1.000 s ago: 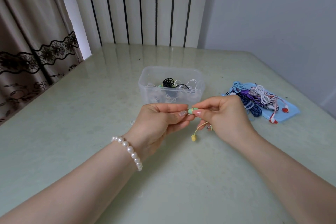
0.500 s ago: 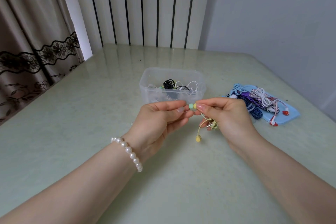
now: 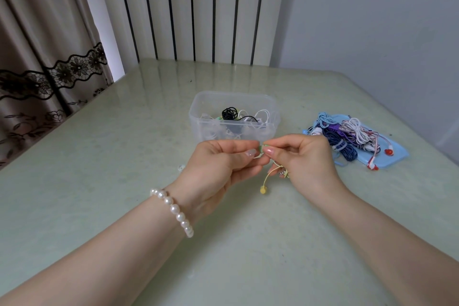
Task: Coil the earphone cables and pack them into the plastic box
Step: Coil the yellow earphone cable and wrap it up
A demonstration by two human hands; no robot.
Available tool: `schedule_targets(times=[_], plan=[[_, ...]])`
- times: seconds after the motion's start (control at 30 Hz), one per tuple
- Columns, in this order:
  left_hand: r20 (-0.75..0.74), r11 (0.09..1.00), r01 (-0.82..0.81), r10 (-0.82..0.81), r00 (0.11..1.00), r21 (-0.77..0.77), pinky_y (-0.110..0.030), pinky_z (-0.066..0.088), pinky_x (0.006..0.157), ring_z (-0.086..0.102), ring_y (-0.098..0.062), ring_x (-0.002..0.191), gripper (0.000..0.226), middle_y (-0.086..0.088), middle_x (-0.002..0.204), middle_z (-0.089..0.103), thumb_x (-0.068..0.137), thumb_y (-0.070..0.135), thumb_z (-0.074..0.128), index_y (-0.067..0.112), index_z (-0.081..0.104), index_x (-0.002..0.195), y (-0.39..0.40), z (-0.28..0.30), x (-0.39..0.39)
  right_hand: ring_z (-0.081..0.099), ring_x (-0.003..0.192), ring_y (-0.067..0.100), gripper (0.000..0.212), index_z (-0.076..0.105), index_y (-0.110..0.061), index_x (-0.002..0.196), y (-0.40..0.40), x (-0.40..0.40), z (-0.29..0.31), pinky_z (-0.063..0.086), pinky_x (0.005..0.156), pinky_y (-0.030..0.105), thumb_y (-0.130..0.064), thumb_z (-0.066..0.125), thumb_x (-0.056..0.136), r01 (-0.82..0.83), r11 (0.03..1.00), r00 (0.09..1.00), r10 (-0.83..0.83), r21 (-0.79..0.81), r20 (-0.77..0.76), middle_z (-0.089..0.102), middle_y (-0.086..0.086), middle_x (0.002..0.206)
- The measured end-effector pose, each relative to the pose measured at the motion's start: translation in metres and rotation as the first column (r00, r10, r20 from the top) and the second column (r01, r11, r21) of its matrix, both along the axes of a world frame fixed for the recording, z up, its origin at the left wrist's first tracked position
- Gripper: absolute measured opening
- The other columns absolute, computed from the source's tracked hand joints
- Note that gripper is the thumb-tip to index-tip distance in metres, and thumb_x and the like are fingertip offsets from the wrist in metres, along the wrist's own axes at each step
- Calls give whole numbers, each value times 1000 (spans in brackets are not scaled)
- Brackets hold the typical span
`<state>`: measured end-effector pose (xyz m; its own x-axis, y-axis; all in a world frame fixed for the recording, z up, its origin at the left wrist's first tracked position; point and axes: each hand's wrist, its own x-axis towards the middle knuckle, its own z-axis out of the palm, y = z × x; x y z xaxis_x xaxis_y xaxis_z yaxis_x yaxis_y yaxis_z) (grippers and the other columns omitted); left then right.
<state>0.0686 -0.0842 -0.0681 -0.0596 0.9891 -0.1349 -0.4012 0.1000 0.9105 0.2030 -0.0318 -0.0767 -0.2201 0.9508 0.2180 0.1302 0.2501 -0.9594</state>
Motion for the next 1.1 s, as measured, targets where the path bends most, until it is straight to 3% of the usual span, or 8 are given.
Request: schedule_targets(times=[0.13,0.23,0.37,0.47,0.6,0.83,1.0,1.1], plan=[[-135,998,-26,33,990,58,-24,57,72,70,-15,71,16,-11,79,71,86,-9,51,-1,63,94,1,0,-2,53,37,5,19,67,-12,74,2,2,4,42,40,15,6,65,77,-48,999,997,46,26,63,62,-10,46],[-183,996,-10,26,983,87,-23,57,72,71,-16,75,17,-12,84,72,86,-8,52,-2,62,98,1,1,-3,53,39,10,15,68,-11,75,5,8,7,41,39,17,3,63,79,-106,991,994,107,-84,9,65,-4,51],[-58,998,56,-54,997,39,-25,56,74,71,-19,79,20,-15,90,72,86,-9,49,-2,61,99,1,4,-4,53,42,13,10,69,-9,77,4,9,5,41,41,19,-2,62,80,-90,977,990,67,-191,-125,67,1,56],[90,995,96,-95,991,-10,-26,57,74,71,-22,80,24,-15,93,72,86,-11,46,-5,59,105,1,5,-5,55,40,8,14,67,-10,75,2,5,5,43,40,17,2,63,79,-30,996,992,19,-85,-127,65,-4,51],[150,995,99,-94,984,-26,-27,56,74,71,-21,79,25,-16,96,71,87,-11,44,-5,58,106,3,5,-5,55,40,6,16,67,-11,74,2,4,6,44,40,17,4,63,79,-4,1000,995,1,-25,-104,64,-6,49],[-77,999,-35,37,996,17,-23,55,70,67,-14,70,17,-8,82,70,84,-6,54,2,64,96,8,-1,-9,56,42,12,8,68,-8,81,1,6,10,41,41,18,-5,61,81,-95,977,983,61,-191,-175,67,1,58],[-153,984,169,-175,973,-52,-31,53,81,64,-24,90,31,-16,106,68,80,-3,59,0,61,111,4,-2,-6,59,45,12,8,67,-7,83,-3,3,13,43,43,18,-5,59,82,-148,956,960,78,-254,-268,67,2,59],[-113,970,234,-241,964,-72,-30,57,73,67,-24,79,29,-15,93,69,78,-10,59,-3,60,106,0,-2,-1,60,46,11,9,66,-7,84,-4,3,15,45,44,17,-6,57,84,-141,950,936,36,-279,-351,65,2,58]])
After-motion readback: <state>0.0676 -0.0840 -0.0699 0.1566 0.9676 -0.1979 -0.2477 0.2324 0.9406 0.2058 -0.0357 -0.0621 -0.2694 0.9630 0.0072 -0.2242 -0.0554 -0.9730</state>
